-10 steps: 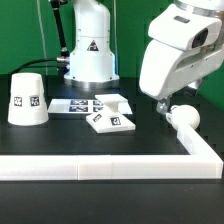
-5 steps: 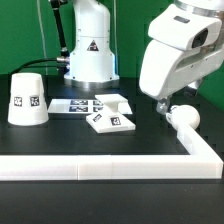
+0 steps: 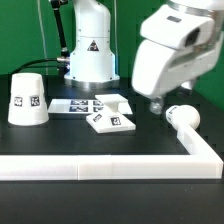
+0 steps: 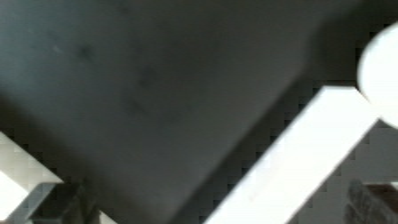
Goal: Assemble lamp
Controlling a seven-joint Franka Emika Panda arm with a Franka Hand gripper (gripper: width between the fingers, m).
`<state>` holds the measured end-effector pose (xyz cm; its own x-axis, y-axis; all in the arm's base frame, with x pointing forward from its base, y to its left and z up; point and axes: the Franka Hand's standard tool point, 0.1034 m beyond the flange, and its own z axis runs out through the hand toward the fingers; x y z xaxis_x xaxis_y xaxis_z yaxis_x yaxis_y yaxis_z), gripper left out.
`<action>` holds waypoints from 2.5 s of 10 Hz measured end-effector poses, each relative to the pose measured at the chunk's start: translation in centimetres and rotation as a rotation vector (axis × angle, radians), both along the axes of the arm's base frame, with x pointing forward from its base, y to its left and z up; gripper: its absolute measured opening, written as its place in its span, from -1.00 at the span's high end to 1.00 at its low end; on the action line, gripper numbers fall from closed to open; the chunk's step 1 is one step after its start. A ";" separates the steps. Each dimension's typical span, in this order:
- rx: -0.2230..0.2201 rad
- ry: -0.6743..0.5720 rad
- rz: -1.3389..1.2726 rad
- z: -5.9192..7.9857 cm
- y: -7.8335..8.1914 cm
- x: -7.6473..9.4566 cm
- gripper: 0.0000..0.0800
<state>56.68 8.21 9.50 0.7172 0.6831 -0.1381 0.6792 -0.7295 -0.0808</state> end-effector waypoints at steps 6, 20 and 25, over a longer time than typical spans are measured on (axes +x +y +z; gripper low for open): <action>0.031 -0.033 0.004 0.2 -2.8 -2.5 -0.75; -0.008 -0.152 -0.237 -1.4 -6.9 -8.7 -0.75; -0.011 -0.150 -0.276 -1.7 -6.9 -9.3 -0.75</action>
Offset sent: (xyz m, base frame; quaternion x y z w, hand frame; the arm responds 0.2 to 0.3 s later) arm 0.0000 0.0000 0.0000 0.0000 0.0000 0.0000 1.0000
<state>47.38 1.36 7.79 0.8882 0.4590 -0.0228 0.4593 -0.8882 0.0143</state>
